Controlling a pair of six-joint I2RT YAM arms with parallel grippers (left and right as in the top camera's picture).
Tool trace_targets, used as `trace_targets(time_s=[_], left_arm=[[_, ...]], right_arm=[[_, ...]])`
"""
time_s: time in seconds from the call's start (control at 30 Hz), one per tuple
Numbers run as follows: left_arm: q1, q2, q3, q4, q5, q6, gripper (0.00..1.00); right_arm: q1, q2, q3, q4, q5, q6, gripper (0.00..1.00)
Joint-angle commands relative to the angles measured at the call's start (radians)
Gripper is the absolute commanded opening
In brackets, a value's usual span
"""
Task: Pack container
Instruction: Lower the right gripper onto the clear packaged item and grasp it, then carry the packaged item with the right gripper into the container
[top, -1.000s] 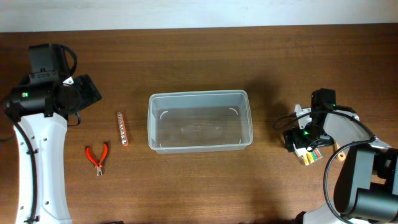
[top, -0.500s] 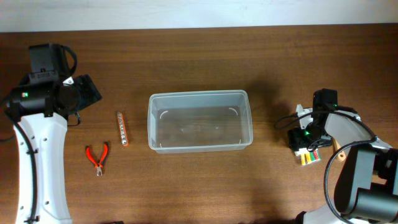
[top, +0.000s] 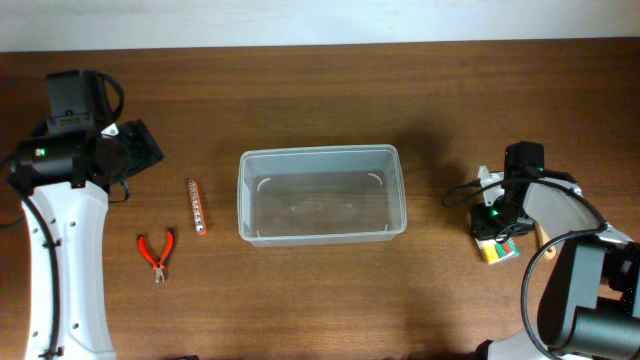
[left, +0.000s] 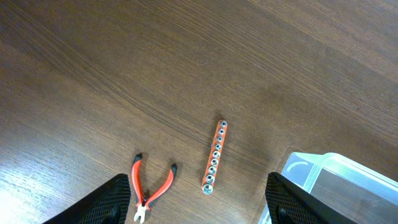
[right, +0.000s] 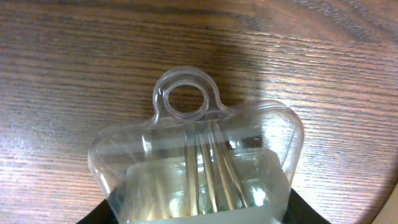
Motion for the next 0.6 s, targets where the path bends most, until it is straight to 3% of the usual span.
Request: trace_targets(time_s=[0.0,0.1,0.33,0.5,0.57], left_arm=[[0.0,-0.008,0.015,-0.001,-0.014,-0.01,0.72],[0.0,-0.008,0.015,0.0,-0.014,-0.01,0.72],[0.0,-0.008,0.015,0.0,-0.014,-0.01,0.72],[0.0,-0.008,0.015,0.0,-0.014,-0.01,0.72],[0.0,-0.008,0.015,0.0,-0.015,-0.01,0.72]], right_arm=[[-0.005,0.024,-0.017,0.019,0.004,0.006,0.4],[-0.005,0.024,-0.017,0.025,0.004,0.005,0.4],[-0.005,0.024,-0.017,0.047,0.005,0.005,0.25],[-0.005,0.024,-0.016,0.062,0.005,0.005,0.06],[-0.004,0.024,-0.01,0.065,0.005,0.005,0.04]])
